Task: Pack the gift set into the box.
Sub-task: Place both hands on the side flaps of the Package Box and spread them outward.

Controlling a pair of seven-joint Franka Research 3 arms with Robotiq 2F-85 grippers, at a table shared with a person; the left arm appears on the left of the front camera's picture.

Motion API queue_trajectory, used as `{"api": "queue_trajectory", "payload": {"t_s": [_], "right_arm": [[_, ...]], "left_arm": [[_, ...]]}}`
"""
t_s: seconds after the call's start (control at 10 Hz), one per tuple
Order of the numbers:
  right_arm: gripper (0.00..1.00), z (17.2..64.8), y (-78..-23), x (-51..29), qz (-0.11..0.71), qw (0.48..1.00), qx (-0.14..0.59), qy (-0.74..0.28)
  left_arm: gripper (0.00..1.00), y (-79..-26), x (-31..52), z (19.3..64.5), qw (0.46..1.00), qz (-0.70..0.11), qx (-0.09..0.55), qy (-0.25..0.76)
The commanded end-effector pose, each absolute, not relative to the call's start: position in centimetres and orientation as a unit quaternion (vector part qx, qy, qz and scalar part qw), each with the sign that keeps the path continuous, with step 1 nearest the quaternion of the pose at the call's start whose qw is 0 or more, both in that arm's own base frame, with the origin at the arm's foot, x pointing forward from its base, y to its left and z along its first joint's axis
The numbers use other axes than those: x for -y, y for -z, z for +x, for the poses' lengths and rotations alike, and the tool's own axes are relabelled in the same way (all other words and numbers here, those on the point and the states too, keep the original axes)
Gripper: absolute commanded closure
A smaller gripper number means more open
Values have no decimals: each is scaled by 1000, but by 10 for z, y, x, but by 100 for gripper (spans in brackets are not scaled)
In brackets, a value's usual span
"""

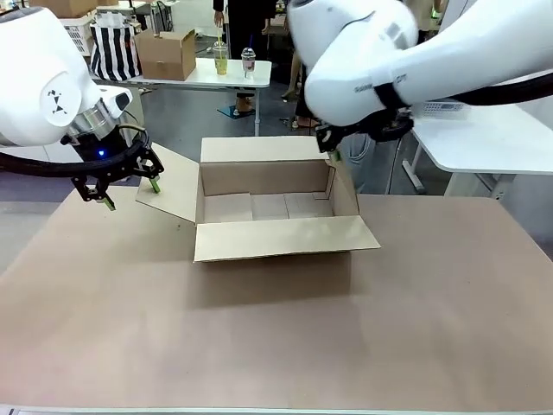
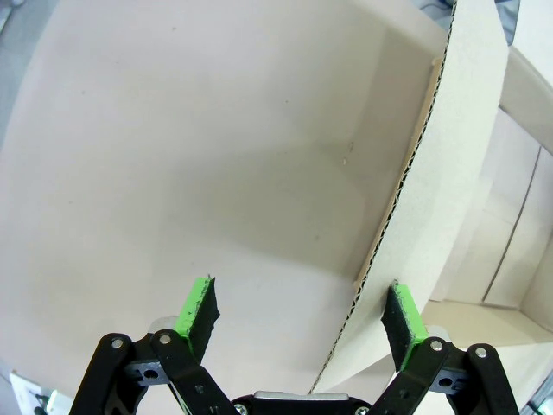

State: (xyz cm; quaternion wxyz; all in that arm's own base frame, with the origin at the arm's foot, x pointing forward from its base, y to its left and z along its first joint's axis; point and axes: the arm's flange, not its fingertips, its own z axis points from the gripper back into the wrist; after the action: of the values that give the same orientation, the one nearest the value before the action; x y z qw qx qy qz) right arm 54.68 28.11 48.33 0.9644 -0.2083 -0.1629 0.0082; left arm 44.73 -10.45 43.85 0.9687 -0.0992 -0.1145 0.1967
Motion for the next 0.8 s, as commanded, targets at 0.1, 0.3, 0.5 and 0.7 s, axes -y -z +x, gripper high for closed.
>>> {"api": "queue_trajectory", "payload": {"t_s": [0.1, 0.3, 0.5, 0.7], "right_arm": [[0, 537, -484, -229, -161, 969, 158, 103], [0, 550, -496, -239, -178, 971, 147, 62], [0, 550, -496, -239, -178, 971, 147, 62], [0, 553, -479, -208, -118, 983, 107, 96]], "left_arm": [[0, -441, 105, 445, 968, -88, 115, -203], [0, -441, 105, 445, 968, -88, 115, -203], [0, -441, 105, 445, 968, -88, 115, -203], [0, -441, 105, 445, 968, -88, 115, -203]]}}
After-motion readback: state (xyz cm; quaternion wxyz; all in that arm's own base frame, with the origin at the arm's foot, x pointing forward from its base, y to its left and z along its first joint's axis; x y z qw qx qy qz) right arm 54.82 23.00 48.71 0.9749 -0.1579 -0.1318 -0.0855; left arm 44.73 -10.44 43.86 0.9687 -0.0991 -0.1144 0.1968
